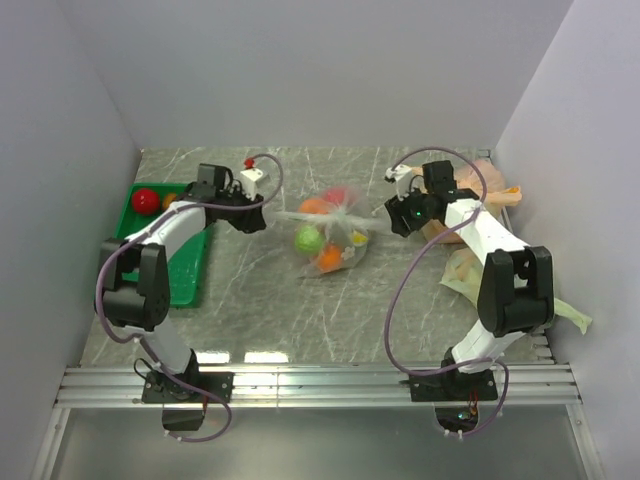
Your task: Place the fake fruits into the plastic bag and tie a complex knot
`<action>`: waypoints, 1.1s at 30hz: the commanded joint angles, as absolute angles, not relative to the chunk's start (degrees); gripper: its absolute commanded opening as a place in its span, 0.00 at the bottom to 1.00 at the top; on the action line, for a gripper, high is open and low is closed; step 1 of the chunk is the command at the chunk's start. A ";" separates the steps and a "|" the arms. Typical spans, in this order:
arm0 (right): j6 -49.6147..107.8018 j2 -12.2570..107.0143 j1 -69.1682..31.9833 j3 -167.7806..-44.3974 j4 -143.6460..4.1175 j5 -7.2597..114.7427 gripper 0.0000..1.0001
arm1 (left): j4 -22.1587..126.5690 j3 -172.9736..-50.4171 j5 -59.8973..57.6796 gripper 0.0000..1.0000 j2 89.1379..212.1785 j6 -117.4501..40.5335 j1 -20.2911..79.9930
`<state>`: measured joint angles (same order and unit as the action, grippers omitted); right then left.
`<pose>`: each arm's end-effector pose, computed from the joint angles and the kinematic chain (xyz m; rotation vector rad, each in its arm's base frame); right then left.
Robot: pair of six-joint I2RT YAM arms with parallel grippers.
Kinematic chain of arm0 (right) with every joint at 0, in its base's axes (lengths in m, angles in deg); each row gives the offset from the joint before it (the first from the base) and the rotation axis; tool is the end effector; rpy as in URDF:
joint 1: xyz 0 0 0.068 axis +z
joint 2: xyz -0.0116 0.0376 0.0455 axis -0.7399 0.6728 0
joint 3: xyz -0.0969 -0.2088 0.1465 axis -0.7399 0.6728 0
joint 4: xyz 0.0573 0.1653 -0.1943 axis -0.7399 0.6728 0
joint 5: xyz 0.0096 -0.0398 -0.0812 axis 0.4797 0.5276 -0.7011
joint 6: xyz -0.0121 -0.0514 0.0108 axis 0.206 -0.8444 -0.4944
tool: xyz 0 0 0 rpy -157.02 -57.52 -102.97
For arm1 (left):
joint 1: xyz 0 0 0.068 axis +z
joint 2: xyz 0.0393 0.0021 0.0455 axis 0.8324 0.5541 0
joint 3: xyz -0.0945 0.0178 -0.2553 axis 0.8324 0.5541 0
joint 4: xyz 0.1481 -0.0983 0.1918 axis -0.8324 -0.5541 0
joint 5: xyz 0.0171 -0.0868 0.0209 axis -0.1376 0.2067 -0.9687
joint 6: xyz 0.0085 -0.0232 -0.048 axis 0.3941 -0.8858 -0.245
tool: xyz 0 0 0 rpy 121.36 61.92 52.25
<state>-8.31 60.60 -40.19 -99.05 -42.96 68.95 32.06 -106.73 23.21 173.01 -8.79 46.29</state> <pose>0.3459 0.0597 0.2393 -0.9439 2.2326 0.3175 0.3570 -0.0828 0.2241 0.8121 2.1862 -0.6144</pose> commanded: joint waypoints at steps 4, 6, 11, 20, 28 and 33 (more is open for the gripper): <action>-4.27 52.35 -42.89 -106.03 -31.53 62.18 0.94 | 23.66 -113.96 16.30 0.77 163.60 -13.24 49.85; -1.90 50.07 -42.97 -109.18 -30.02 64.46 0.95 | 21.90 -116.95 15.42 0.99 162.36 -14.83 49.93; 7.22 44.27 -43.32 -113.07 -28.43 70.61 0.96 | 14.70 -125.98 10.68 0.99 161.21 -24.04 51.60; 25.69 35.75 -42.97 -99.91 -35.63 78.53 0.98 | 12.04 -118.40 12.34 0.99 150.68 -28.20 55.56; 27.46 28.71 -41.39 -85.31 -39.95 76.42 0.99 | 14.42 -104.31 8.91 0.99 140.48 -27.84 55.56; 26.94 27.64 -41.04 -83.89 -40.13 75.54 1.00 | 14.86 -100.79 8.47 1.00 138.54 -28.37 55.56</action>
